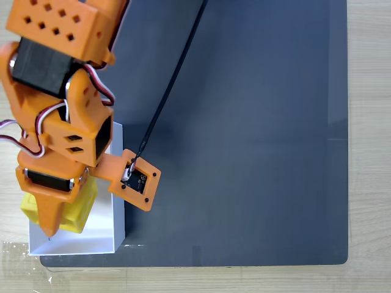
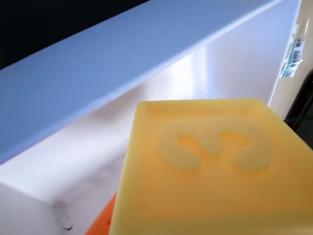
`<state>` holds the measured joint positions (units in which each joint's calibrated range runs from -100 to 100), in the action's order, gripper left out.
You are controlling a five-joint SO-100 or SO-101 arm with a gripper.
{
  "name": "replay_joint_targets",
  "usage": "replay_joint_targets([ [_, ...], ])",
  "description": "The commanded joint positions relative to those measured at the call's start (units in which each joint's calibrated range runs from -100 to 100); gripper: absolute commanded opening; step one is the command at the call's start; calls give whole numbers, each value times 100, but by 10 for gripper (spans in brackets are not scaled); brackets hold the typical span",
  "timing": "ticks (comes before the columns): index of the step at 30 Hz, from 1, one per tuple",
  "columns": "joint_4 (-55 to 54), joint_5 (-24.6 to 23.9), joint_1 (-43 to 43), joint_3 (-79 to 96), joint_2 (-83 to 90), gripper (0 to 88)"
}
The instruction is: Grasp a yellow block and put it in the box
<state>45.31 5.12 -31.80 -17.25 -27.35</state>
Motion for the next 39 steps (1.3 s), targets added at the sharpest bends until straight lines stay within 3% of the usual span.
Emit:
replay_joint_targets([
  [1, -98, 38, -27, -342, 91, 288],
  [7, -37, 38, -44, -342, 82, 304],
  [15, -19, 44, 7, -342, 133, 522],
  [26, 59, -9, 125, -242, 625, 521],
  [28, 356, -82, 217, -242, 879, 490],
  [30, 784, -308, 302, -242, 1184, 404],
  [36, 2154, -869, 823, 75, 2320, 0],
  [39, 2494, -895, 1185, 907, 3252, 39],
])
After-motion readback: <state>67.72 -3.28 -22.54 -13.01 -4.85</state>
